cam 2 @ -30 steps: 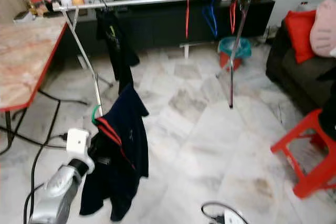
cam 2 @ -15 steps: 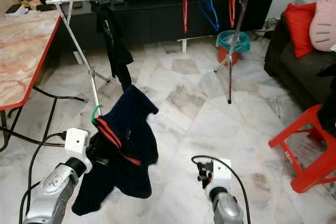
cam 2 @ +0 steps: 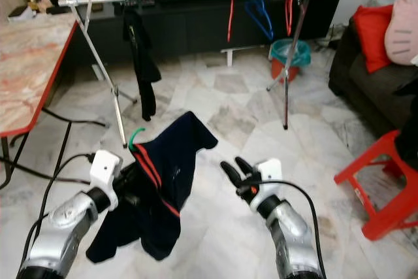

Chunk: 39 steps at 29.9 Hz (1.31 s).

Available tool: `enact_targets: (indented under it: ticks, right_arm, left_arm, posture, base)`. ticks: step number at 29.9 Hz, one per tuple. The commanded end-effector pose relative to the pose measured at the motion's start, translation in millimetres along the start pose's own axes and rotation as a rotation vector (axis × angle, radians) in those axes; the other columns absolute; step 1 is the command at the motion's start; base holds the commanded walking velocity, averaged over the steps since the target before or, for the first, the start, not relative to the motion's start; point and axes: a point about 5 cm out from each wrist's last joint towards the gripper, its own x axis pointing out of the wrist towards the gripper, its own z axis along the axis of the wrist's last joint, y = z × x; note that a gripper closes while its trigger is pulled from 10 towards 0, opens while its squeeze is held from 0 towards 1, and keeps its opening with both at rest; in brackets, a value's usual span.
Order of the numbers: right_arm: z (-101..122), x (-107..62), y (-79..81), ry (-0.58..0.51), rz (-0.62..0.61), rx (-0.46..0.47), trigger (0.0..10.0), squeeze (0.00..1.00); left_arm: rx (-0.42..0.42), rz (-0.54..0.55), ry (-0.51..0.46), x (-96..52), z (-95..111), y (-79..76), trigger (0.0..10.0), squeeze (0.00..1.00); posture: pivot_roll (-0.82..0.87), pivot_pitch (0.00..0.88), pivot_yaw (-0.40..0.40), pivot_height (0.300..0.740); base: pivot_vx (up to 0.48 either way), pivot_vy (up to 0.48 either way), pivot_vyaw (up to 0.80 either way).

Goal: Hang hanger

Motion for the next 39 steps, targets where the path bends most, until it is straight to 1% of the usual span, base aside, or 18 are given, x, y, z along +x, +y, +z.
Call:
enact_targets:
  ticks: [1,3,4,5,6,9,10,12,15,18,22,24,25,28,33,37,39]
  right_arm:
    - [8.0,1.8,11.4,-0.027,0.104,0.055,10.0,0.0]
    - [7.7,0.4,16.2,-0.007,0.15,0.061,10.0,0.0]
    - [3.3,-2.0,19.8,0.038,0.184,0.028,10.0,0.0]
    - [1.7,-3.4,21.2,0.059,0.196,0.007,10.0,0.0]
    - [1.7,-3.4,21.2,0.059,0.196,0.007,10.0,0.0]
    - [1.6,-6.6,21.8,0.098,0.227,0.014,10.0,0.0]
    - [7.0,-10.0,24.4,0.098,0.269,0.038,10.0,0.0]
    - [11.2,-11.7,23.9,0.093,0.279,0.051,10.0,0.0]
    - [13.9,-13.2,21.9,0.113,0.282,0.032,10.0,0.0]
    - [17.3,-13.3,30.3,0.131,0.35,0.0,10.0,0.0]
    - [23.3,-9.3,30.6,0.118,0.341,-0.01,10.0,0.0]
    - [25.3,-6.4,29.8,0.12,0.324,-0.036,10.0,0.0]
    - [27.0,-3.4,30.0,0.124,0.317,-0.068,10.0,0.0]
    - [28.2,-2.6,32.5,0.133,0.331,-0.084,10.0,0.0]
    - [29.2,-2.2,31.0,0.144,0.308,-0.114,10.0,0.0]
    - [28.3,-2.9,35.8,0.159,0.343,-0.111,10.0,0.0]
    - [26.7,-3.6,36.3,0.175,0.345,-0.128,10.0,0.0]
  left_arm:
    - [0.009,-0.033,-0.062,4.9,18.5,-2.7,10.0,0.0]
    - [0.016,-0.044,-0.068,6.1,22.3,-4.4,10.0,0.0]
    - [0.024,-0.056,-0.074,6.9,26.3,-5.7,10.0,0.0]
    - [0.026,-0.062,-0.078,7.3,28.7,-6.4,10.0,0.0]
    - [0.026,-0.062,-0.078,7.3,28.7,-6.4,10.0,0.0]
    - [0.036,-0.096,-0.084,9.0,38.1,-10.3,10.0,0.0]
    - [0.038,-0.12,-0.092,9.4,44.4,-13.8,10.0,0.0]
    - [0.035,-0.145,-0.099,9.3,49.3,-18.0,10.0,0.0]
    - [0.05,-0.189,-0.109,9.3,57.5,-26.6,10.0,0.0]
    - [0.068,-0.232,-0.106,10.0,64.3,-35.7,10.0,0.0]
    - [0.063,-0.256,-0.11,10.1,70.4,-41.3,10.0,0.0]
    - [0.065,-0.274,-0.108,10.3,71.9,-44.6,10.0,0.0]
    - [0.057,-0.287,-0.106,10.4,74.0,-47.9,10.0,0.0]
    - [0.053,-0.312,-0.108,9.9,77.0,-52.6,10.0,0.0]
    - [0.046,-0.321,-0.112,9.4,82.3,-55.2,10.0,0.0]
    - [0.032,-0.328,-0.119,10.2,85.8,-56.5,10.0,0.0]
    - [0.031,-0.329,-0.118,10.7,86.7,-57.5,10.0,0.0]
  posture:
    - [-0.08,0.018,0.051,0.74]
    - [-0.07,0.021,0.047,0.74]
    - [-0.07,0.02,0.045,0.74]
    - [-0.07,0.02,0.045,0.74]
    - [-0.07,0.02,0.045,0.74]
    - [-0.07,0.022,0.042,0.74]
    - [-0.06,0.022,0.041,0.74]
    - [-0.07,0.02,0.037,0.74]
    - [-0.07,0.018,0.032,0.74]
    - [-0.06,0.018,0.03,0.74]
    - [-0.06,0.014,0.028,0.74]
    - [-0.06,0.012,0.028,0.74]
    - [-0.06,0.012,0.028,0.74]
    - [-0.07,0.013,0.028,0.74]
    - [-0.07,0.014,0.026,0.74]
    - [-0.07,0.014,0.025,0.74]
    - [-0.07,0.014,0.023,0.74]
  base:
    - [0.0,0.0,0.0]
    - [0.0,0.0,0.0]
    - [0.0,0.0,0.0]
    - [0.0,0.0,0.0]
    - [0.0,0.0,0.0]
    - [0.0,0.0,0.0]
    - [0.0,0.0,0.0]
    - [0.0,0.0,0.0]
    - [0.0,0.0,0.0]
    - [0.0,0.0,0.0]
    - [0.0,0.0,0.0]
    - [0.0,0.0,0.0]
    - [0.0,0.0,0.0]
    - [0.0,0.0,0.0]
    - [0.0,0.0,0.0]
    - [0.0,0.0,0.0]
    - [0.0,0.0,0.0]
